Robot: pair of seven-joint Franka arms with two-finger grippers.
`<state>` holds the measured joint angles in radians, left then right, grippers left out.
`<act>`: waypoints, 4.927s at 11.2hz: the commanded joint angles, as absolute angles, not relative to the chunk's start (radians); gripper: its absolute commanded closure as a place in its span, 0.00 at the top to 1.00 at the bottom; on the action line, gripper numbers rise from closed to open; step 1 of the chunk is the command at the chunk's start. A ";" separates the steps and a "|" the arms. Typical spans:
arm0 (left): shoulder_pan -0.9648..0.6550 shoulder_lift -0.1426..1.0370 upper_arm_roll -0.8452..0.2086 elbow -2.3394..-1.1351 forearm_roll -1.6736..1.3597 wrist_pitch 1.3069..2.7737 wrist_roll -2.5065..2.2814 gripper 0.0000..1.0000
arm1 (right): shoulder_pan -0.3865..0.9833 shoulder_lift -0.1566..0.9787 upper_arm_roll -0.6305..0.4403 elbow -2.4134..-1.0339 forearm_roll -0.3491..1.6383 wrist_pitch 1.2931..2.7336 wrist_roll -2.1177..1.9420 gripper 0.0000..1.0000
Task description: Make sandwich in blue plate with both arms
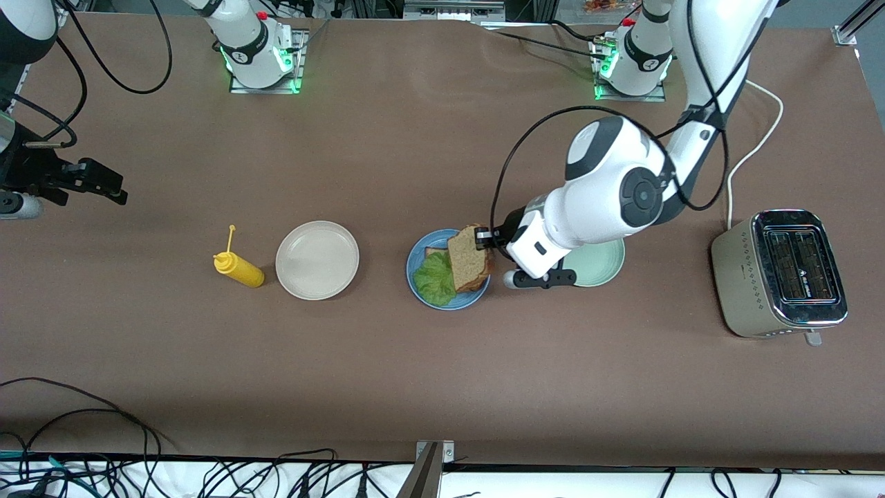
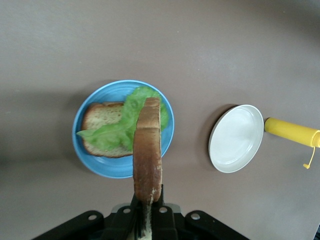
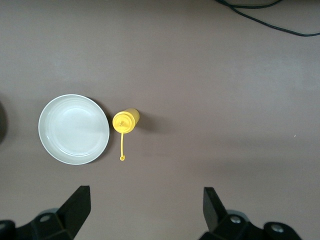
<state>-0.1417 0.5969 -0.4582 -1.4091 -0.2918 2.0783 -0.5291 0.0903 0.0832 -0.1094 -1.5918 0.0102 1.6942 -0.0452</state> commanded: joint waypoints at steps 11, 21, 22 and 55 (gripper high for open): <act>-0.202 0.793 -0.488 -1.439 -0.311 2.309 -0.529 0.00 | 0.087 0.067 -0.109 -1.612 0.014 1.694 -0.060 1.00; -0.187 0.707 -0.445 -1.451 -0.295 2.188 -0.549 1.00 | 0.087 0.067 -0.109 -1.612 0.014 1.695 -0.060 1.00; -0.187 0.683 -0.433 -1.450 -0.250 2.149 -0.549 1.00 | 0.087 0.067 -0.109 -1.612 0.014 1.695 -0.060 1.00; -0.072 -0.025 -0.026 -1.669 0.066 1.542 -0.028 1.00 | 0.087 0.066 -0.135 -1.569 -0.048 1.684 -0.014 1.00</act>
